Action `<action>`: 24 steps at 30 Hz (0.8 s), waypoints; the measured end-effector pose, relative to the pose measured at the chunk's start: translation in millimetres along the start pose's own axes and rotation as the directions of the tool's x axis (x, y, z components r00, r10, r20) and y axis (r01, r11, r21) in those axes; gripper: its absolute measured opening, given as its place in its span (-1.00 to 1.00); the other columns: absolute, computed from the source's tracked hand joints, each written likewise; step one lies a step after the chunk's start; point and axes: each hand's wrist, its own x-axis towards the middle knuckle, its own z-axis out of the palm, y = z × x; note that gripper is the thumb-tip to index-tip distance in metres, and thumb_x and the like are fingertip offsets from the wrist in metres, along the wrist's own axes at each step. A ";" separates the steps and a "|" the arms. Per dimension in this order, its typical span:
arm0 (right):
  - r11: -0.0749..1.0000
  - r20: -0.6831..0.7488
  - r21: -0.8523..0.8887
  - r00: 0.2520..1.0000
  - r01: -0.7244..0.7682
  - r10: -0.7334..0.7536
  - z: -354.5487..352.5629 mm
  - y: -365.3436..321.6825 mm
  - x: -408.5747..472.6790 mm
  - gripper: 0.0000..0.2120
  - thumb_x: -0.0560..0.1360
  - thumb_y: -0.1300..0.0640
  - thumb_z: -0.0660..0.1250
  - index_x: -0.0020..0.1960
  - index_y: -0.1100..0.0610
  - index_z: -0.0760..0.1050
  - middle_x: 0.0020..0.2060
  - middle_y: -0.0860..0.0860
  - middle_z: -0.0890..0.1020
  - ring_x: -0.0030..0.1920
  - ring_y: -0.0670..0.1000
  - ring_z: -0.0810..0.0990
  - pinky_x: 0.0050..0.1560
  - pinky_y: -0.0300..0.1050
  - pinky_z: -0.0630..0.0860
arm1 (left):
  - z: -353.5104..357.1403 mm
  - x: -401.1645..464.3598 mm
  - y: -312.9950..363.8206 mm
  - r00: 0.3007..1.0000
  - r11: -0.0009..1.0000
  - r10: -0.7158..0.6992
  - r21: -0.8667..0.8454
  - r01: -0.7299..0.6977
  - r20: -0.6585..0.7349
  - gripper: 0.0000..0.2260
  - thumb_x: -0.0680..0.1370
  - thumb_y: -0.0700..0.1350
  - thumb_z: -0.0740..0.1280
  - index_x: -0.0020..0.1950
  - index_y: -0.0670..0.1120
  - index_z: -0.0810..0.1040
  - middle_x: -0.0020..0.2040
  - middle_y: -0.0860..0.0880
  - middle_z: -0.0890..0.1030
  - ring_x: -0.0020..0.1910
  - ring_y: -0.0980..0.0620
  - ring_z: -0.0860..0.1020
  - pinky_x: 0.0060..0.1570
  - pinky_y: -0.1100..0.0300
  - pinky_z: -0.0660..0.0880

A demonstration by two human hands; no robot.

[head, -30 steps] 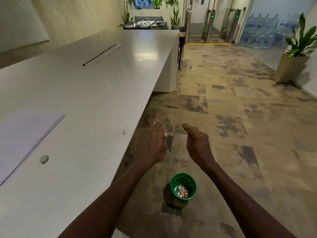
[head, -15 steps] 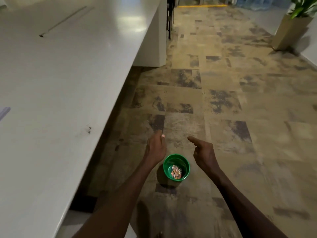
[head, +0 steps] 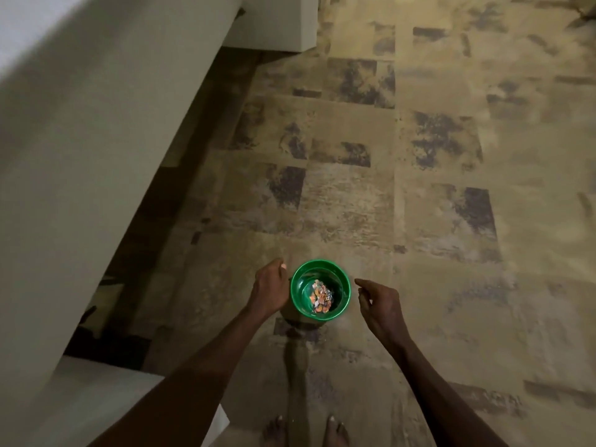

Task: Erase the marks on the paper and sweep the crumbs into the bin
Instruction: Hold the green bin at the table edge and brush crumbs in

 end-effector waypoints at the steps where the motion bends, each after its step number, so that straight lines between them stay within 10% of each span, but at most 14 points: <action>1: 1.000 -0.008 -0.006 1.000 -0.030 0.030 8.9 9.4 4.0 -0.76 0.45 0.42 0.32 0.00 0.22 0.69 -0.24 0.14 0.73 -0.32 0.00 0.65 -0.23 -0.06 0.57 | 10.5 8.5 -7.3 1.000 1.000 -0.003 0.010 0.003 0.007 -0.70 0.69 -0.18 0.12 0.28 -0.31 0.51 0.20 -0.30 0.59 0.20 -0.23 0.54 0.08 0.12 0.39; 7: 0.980 0.012 -0.065 0.982 -0.188 0.189 88.7 101.3 25.3 -0.81 0.50 0.35 0.28 -0.17 0.23 0.67 -0.36 0.13 0.68 -0.39 0.05 0.61 -0.29 -0.03 0.53 | 87.6 70.2 -72.4 0.995 0.996 -0.092 0.005 0.092 0.046 -0.68 0.68 -0.22 0.14 0.40 -0.27 0.46 0.33 -0.27 0.53 0.33 -0.22 0.49 0.29 0.11 0.36; 12: 0.947 0.047 -0.158 0.956 -0.278 0.289 161.1 191.2 43.1 -0.56 0.56 0.25 0.25 -0.45 0.00 0.24 -0.57 -0.07 0.32 -0.53 -0.07 0.31 -0.35 -0.11 0.17 | 152.8 117.7 -127.6 0.980 0.980 -0.192 -0.049 0.194 0.045 -0.66 0.68 -0.22 0.13 0.46 -0.22 0.41 0.38 -0.24 0.50 0.36 -0.18 0.46 0.30 0.13 0.34; 18: 0.864 0.139 -0.177 0.857 -0.471 0.495 232.4 260.4 59.7 -0.66 0.60 0.04 0.24 0.00 0.35 0.53 -0.15 0.31 0.64 -0.05 0.31 0.59 -0.18 -0.01 0.42 | 202.3 159.7 -174.6 0.950 0.955 -0.289 -0.034 0.294 0.116 -0.66 0.70 -0.12 0.07 0.44 -0.19 0.36 0.38 -0.26 0.47 0.33 -0.23 0.46 0.28 -0.03 0.39; 24: 0.835 0.214 -0.030 0.812 -0.550 0.543 284.4 296.9 66.7 -0.66 0.58 0.06 0.30 0.22 0.29 0.44 0.02 0.20 0.65 0.00 0.22 0.62 -0.12 -0.10 0.44 | 243.8 192.6 -219.8 0.897 0.898 -0.396 -0.120 0.423 0.197 -0.57 0.67 -0.01 0.10 0.51 -0.13 0.31 0.47 -0.25 0.37 0.42 -0.25 0.37 0.40 -0.15 0.33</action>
